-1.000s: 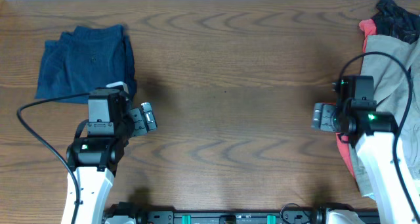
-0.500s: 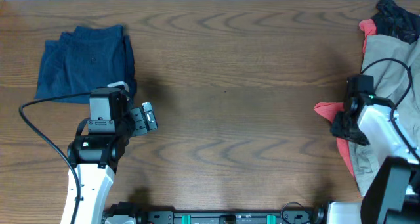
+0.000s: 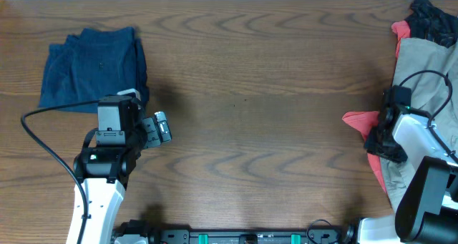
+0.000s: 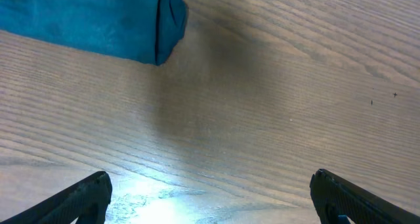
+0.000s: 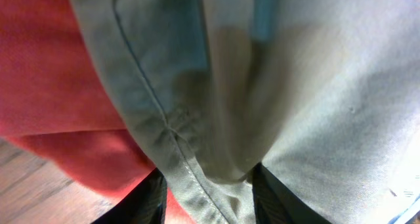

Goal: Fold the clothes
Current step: 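Reach the right gripper to the khaki shorts in the right pile and grasp, then pull the khaki shorts leftward onto the table center with the right gripper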

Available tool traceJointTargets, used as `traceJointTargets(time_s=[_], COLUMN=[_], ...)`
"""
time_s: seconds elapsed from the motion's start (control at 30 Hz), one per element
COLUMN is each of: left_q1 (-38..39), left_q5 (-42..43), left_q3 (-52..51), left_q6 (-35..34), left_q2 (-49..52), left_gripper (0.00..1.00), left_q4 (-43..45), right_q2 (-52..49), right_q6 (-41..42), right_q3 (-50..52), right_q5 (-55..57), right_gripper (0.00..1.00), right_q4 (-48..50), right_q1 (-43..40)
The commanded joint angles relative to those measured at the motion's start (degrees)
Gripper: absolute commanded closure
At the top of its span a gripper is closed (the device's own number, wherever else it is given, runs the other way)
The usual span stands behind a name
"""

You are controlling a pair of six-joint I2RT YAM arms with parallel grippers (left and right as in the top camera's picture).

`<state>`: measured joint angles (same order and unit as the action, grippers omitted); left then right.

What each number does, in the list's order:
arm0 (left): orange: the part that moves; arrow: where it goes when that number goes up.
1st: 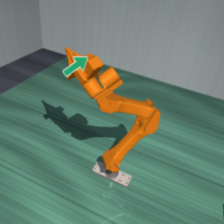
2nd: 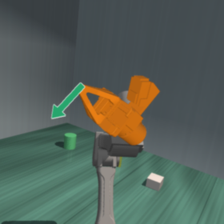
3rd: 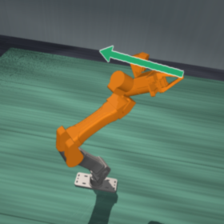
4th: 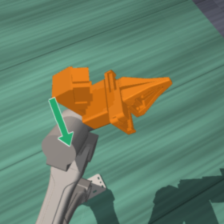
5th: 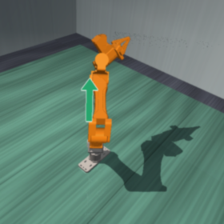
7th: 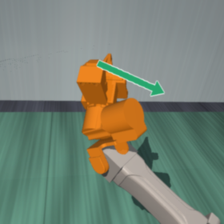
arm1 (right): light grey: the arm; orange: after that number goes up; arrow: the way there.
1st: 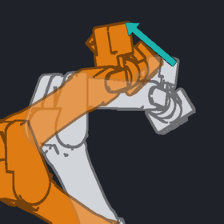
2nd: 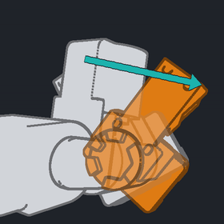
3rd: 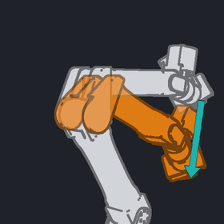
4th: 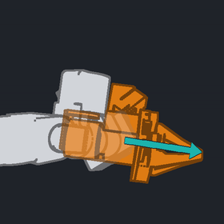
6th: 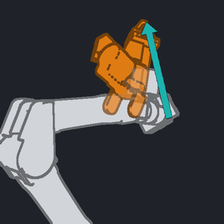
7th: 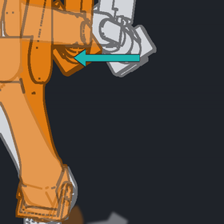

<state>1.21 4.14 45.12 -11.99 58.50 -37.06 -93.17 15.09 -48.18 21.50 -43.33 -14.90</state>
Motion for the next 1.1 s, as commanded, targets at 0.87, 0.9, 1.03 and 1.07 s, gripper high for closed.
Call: traceJointTargets(time_s=[0.87, 0.9, 1.03, 1.07], left_q1=[-0.28, -0.28, -0.28, -0.28], left_q5=[0.15, 0.15, 0.15, 0.15], left_q3=[1.25, 1.25, 1.25, 1.25], left_q6=[-0.11, -0.11, -0.11, -0.13], left_q2=[0.24, 0.24, 0.24, 0.24], left_gripper=[0.02, 0.02, 0.02, 0.02], left_q4=[0.26, 0.39, 0.68, 0.7], right_q2=[9.6, 10.27, 12.68, 13.35], right_q6=[-9.73, -11.65, -18.73, -21.14], right_q3=[-14.91, -15.5, -17.73, -18.29], right_q5=[-22.64, -25.99, -43.95, -51.56], right_gripper=[0.99, 0.99, 0.99, 0.99], right_q4=[-8.81, -8.37, -5.33, -4.0], right_q1=[-0.85, -0.83, -0.79, -0.79])
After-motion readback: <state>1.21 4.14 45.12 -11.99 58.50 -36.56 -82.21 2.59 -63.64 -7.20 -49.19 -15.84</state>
